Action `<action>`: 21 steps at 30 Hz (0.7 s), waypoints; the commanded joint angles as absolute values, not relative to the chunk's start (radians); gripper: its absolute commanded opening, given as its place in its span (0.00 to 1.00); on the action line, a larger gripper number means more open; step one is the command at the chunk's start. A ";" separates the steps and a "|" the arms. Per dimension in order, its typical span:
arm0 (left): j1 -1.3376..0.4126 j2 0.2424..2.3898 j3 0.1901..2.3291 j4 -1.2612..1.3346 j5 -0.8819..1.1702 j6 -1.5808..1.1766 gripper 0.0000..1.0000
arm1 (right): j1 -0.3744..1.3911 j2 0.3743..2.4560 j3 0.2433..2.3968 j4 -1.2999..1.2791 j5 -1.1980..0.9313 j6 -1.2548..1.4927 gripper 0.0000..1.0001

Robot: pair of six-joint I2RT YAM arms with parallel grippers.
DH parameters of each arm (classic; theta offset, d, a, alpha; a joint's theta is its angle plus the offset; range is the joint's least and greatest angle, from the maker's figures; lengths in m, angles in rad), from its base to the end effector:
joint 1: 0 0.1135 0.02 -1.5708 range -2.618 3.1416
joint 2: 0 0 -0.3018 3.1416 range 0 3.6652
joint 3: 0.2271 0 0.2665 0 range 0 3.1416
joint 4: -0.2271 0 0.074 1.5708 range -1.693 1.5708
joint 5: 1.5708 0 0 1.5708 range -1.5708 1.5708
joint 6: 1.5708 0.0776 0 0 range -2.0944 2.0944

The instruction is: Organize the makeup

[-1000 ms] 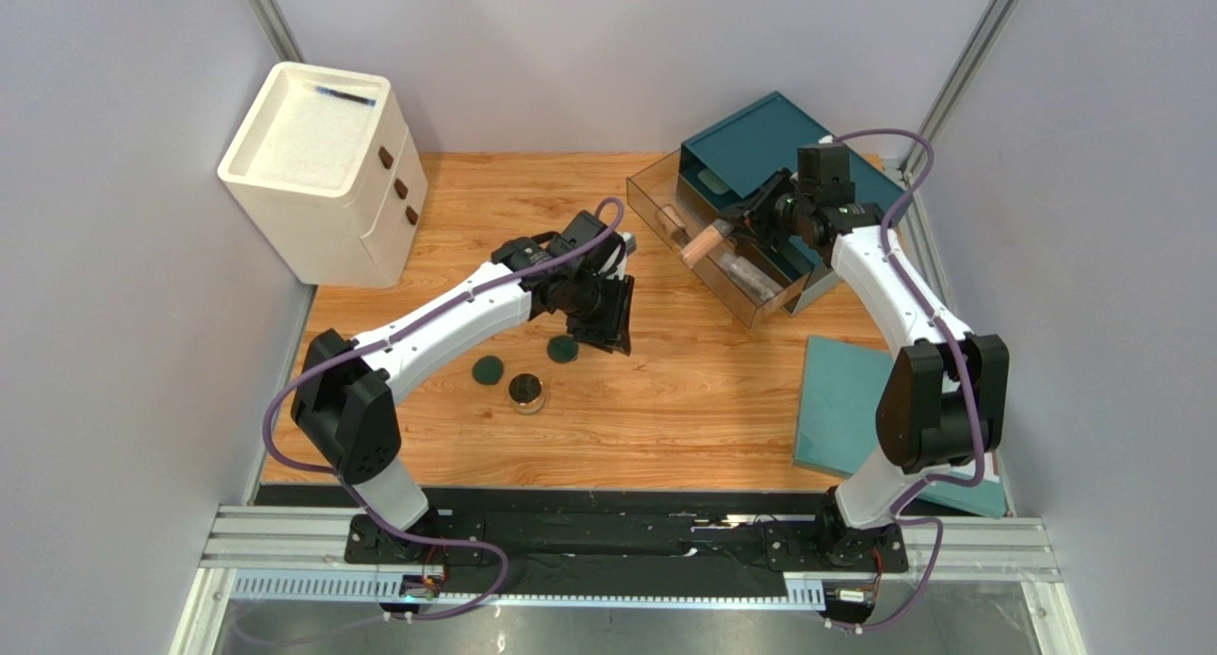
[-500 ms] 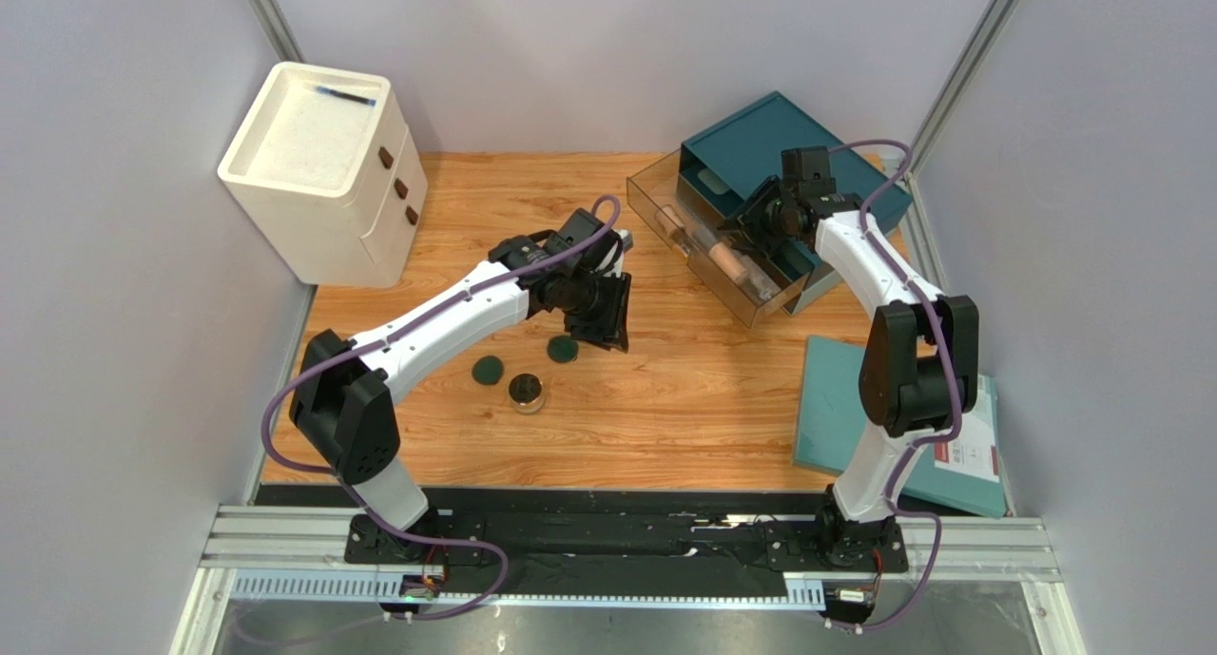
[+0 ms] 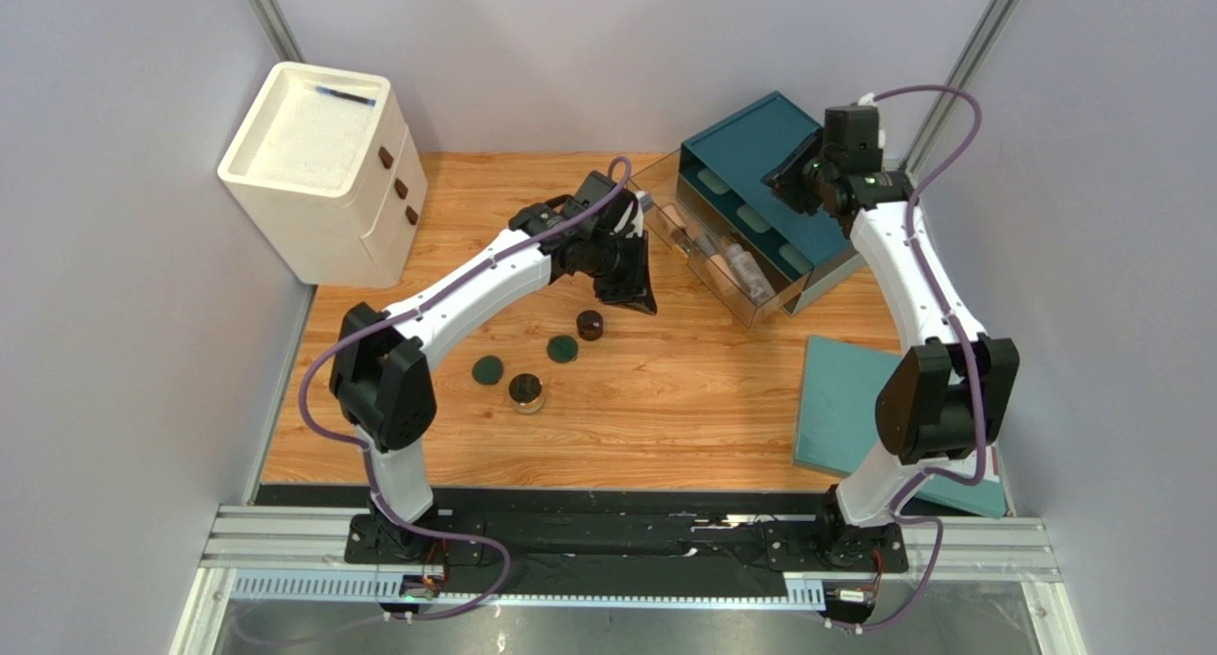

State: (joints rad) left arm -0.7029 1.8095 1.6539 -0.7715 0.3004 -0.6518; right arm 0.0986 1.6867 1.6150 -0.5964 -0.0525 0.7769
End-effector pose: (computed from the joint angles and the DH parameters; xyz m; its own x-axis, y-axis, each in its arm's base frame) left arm 0.3255 -0.3059 0.3073 -0.9419 0.0386 -0.3335 0.2284 0.8018 -0.5522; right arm 0.4346 0.0471 0.3607 -0.5373 0.6504 -0.5370 0.3329 0.7485 0.5735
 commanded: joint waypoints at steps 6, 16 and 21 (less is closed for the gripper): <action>-0.612 1.942 1.735 -0.588 0.463 -0.866 0.00 | -0.047 1.686 1.741 -0.635 0.231 0.640 0.00; -0.578 2.112 1.833 -0.541 0.466 -1.052 0.00 | -0.198 1.827 1.775 -0.689 0.163 0.670 0.04; -0.581 2.187 1.948 -0.526 0.460 -1.112 0.00 | -0.215 1.897 1.801 -0.686 0.104 0.652 0.02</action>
